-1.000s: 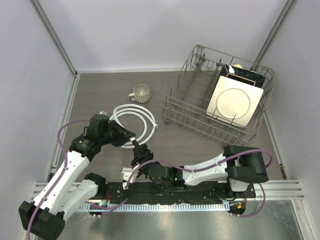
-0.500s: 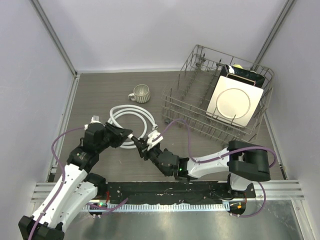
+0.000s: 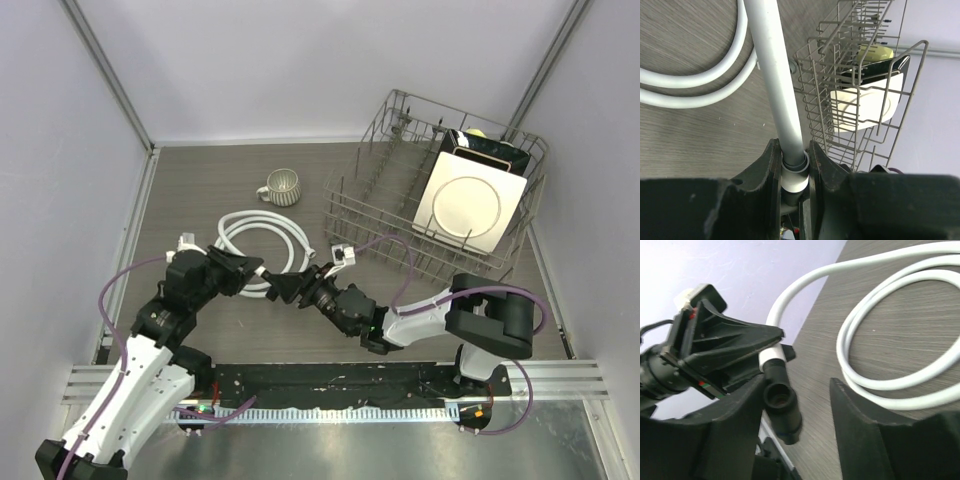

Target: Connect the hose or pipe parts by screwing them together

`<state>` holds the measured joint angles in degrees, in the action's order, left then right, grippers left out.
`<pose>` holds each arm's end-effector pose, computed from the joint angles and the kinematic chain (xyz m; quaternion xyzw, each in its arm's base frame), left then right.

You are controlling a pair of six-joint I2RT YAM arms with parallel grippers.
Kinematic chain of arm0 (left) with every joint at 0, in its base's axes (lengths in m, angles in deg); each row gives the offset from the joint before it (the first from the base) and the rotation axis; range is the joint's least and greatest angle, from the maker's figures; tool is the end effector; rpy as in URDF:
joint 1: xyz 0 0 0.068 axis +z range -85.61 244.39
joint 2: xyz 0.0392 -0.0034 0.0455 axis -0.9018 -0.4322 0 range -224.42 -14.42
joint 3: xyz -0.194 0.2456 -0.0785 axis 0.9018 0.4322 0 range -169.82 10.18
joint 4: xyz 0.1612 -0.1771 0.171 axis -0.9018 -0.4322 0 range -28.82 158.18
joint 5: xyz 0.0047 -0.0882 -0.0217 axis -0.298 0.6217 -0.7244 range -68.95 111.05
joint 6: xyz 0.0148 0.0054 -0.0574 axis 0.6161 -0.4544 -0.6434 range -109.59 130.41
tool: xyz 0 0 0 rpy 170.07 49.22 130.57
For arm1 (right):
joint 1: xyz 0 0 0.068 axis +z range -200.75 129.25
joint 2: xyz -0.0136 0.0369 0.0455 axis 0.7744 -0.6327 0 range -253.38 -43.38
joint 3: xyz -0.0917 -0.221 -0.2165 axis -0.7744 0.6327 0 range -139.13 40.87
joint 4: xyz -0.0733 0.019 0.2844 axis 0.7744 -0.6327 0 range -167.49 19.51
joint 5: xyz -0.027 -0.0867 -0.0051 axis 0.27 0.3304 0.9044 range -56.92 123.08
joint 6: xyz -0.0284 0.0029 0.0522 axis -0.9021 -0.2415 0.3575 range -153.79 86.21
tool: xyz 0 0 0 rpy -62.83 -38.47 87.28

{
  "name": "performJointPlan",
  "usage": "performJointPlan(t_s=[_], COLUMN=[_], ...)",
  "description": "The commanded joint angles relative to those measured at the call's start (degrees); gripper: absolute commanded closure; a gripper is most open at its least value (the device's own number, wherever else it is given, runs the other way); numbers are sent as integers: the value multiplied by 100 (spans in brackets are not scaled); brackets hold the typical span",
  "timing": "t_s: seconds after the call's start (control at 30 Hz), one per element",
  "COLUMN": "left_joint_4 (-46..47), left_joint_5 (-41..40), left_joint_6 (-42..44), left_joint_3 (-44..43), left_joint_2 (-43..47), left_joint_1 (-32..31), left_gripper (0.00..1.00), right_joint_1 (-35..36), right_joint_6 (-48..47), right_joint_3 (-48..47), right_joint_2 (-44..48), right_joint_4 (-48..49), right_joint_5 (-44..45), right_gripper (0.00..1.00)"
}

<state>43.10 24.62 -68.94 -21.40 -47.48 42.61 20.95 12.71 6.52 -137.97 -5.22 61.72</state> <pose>0.1310 -0.0552 0.2857 -0.3950 0.7530 -0.4227 0.3133 0.1292 0.3239 0.2245 0.0353 0.6784 0.5274 0.5103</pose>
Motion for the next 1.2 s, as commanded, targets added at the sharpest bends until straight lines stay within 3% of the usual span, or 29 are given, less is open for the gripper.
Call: performJointPlan(t_s=[0.0, 0.13, 0.23, 0.33, 0.37, 0.47, 0.5, 0.6, 0.7, 0.83, 1.17], left_joint_4=[338, -93, -93, -120, -163, -383, -540, -918, -1060, -1034, -1069], left_joint_5=[135, 187, 424, 574, 574, 504, 530, 732, 794, 864, 1110], left_joint_6=[155, 429, 464, 534, 552, 684, 728, 965, 1027, 983, 930], left_joint_3=[-357, -595, -631, -683, -701, -815, -929, -1228, -1395, -1431, -1422], left_joint_2=[28, -340, -490, -675, -728, -877, -939, -1289, -1414, -1449, -1484], left_joint_1=[-46, -46, -54, -46, -54, -54, -54, -46, -46, -46, -54], left_gripper=[100, 100, 100, 100, 100, 100, 100, 100, 100, 100, 100], right_joint_1=[-51, -51, -42, -34, -7, 194, 256, 529, 652, 749, 942], right_joint_6=[360, -236, -1412, -2923, -3824, -5444, -6511, -8578, -9716, -10633, -11514], right_joint_3=[471, 1008, 1194, 983, 904, 720, 702, 579, 359, 69, -616], right_joint_2=[238, 861, 1608, 2329, 2470, 2866, 2962, 3043, 2894, 2350, 1154], right_joint_4=[275, -118, -810, -2065, -2298, -2564, -2616, -2923, -3064, -3145, -2757], right_joint_5=[71, 28, -200, -184, -131, -183, -366, -1176, -1265, -1229, -1151], right_gripper=[37, 29, 25, 24, 24, 24, 22, 18, 18, 18, 25])
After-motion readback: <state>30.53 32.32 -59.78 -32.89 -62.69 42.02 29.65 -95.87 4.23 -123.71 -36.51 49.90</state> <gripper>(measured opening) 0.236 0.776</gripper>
